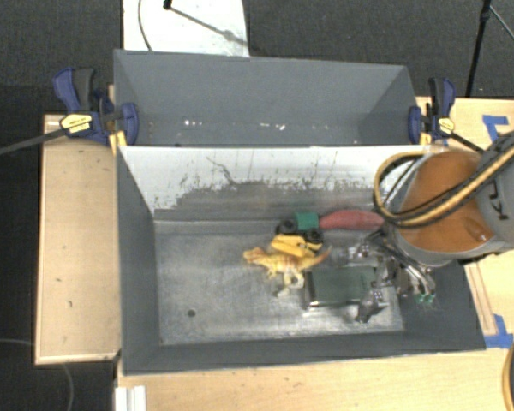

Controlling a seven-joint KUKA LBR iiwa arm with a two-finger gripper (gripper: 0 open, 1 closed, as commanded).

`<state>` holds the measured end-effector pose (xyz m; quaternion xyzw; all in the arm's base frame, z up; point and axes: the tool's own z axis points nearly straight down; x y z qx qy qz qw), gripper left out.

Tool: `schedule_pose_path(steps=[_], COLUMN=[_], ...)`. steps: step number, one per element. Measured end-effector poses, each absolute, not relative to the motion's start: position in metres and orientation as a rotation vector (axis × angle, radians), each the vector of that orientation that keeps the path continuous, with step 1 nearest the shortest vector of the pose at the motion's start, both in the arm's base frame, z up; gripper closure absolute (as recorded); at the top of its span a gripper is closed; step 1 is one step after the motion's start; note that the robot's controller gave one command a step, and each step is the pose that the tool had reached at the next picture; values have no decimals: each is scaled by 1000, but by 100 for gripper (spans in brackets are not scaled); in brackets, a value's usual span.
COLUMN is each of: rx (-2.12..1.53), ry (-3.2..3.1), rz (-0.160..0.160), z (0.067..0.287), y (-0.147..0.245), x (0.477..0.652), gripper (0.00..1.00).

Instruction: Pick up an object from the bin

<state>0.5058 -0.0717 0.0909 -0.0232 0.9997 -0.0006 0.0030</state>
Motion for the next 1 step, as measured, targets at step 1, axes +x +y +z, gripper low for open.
schedule_pose_path(steps=[1], rx=[-99], ry=[3142], rz=[2], z=[104], y=[-41], x=[498], gripper=[0])
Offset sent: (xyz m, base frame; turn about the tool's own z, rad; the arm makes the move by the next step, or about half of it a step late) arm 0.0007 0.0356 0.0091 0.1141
